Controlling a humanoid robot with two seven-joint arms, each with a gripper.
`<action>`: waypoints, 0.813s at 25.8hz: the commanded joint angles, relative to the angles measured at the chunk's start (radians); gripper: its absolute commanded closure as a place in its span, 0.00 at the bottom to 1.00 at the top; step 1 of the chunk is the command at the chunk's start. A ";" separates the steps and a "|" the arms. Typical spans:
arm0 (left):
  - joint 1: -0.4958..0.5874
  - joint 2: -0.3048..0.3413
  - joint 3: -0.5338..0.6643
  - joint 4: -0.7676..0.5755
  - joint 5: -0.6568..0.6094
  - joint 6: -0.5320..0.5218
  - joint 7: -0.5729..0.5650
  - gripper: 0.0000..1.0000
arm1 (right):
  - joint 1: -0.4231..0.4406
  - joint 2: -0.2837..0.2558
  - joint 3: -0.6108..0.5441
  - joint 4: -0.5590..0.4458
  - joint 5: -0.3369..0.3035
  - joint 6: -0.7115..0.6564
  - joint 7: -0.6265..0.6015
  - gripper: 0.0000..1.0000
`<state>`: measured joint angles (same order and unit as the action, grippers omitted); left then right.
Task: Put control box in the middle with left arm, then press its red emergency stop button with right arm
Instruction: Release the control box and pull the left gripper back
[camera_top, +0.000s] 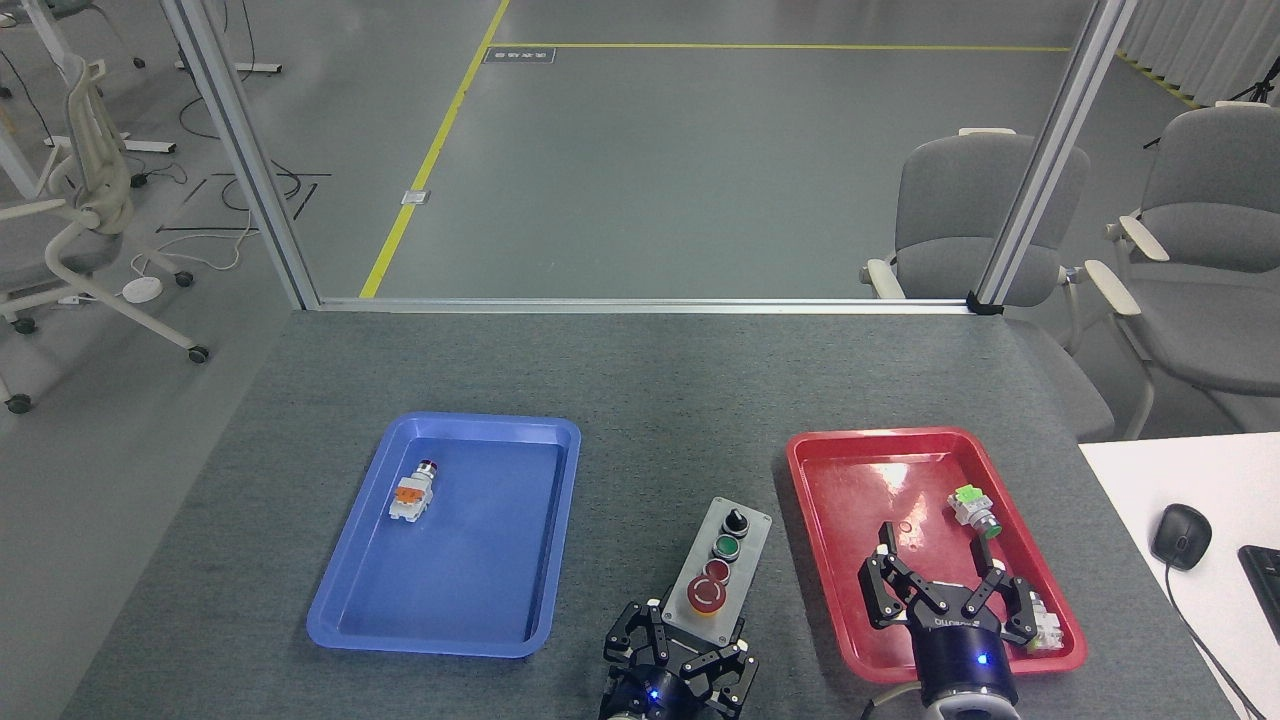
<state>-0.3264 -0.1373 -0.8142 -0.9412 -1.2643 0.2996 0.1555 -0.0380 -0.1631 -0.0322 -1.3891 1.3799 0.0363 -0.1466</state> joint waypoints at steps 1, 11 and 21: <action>0.000 0.001 0.003 -0.001 0.000 0.001 -0.001 0.42 | -0.010 -0.001 0.000 0.001 -0.001 0.004 0.005 0.02; 0.003 0.002 0.010 -0.028 0.000 0.003 0.004 0.09 | 0.006 0.008 0.020 -0.015 0.001 0.005 0.004 0.02; 0.090 0.021 0.007 -0.131 -0.001 -0.019 0.001 0.02 | 0.004 0.025 0.060 -0.027 0.004 0.045 0.007 0.02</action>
<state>-0.2757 -0.1315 -0.8062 -1.0167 -1.2652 0.2927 0.1572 -0.0304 -0.1442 0.0213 -1.4120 1.3839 0.0662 -0.1413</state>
